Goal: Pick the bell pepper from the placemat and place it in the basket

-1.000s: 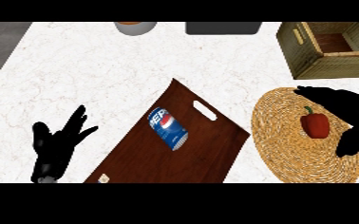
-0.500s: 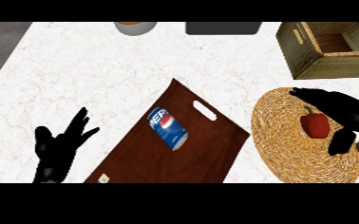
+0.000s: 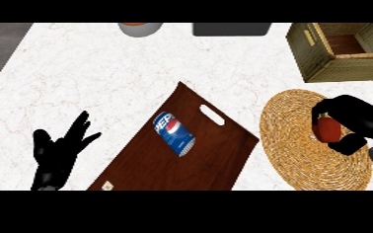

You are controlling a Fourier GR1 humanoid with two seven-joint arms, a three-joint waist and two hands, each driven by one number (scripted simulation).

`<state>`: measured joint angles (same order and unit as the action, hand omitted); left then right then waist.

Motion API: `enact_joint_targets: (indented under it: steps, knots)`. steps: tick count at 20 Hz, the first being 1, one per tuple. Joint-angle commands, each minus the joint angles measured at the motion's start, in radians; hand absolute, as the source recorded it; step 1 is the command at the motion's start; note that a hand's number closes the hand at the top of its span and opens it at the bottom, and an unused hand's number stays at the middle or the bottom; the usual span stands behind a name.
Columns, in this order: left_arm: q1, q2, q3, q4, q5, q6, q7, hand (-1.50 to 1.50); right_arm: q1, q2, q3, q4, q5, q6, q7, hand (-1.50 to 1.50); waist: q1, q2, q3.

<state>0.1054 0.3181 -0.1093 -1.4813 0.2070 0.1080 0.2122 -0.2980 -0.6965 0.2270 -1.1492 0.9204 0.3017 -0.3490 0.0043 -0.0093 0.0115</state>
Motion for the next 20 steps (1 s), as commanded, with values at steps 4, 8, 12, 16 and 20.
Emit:
enact_joint_targets:
  steps: [4,8,12,16,20]
  knots:
    - [0.021,-0.034,-0.032,0.051,-0.045,0.018,0.055,0.00,-0.020,0.063,0.027,0.063,0.098,-0.103,-0.016,1.50,0.003,0.011,-0.011]
    - [-0.020,-0.009,0.033,0.167,0.000,-0.049,0.014,0.00,-0.056,0.074,-0.006,0.027,0.080,-0.044,0.030,1.50,-0.008,0.011,-0.013]
    - [0.049,-0.001,0.025,0.098,-0.013,-0.028,0.032,0.00,-0.069,0.239,0.004,-0.199,0.059,0.106,0.366,1.50,-0.023,-0.001,-0.016]
    - [0.064,-0.007,0.015,0.067,-0.024,-0.020,0.040,0.00,-0.072,0.324,-0.019,-0.395,0.050,0.151,0.554,1.50,-0.031,-0.004,-0.014]
    - [0.063,-0.022,0.018,0.056,-0.028,0.000,0.037,0.00,-0.086,0.466,-0.164,-0.494,-0.109,0.136,0.644,1.50,-0.040,-0.004,-0.012]
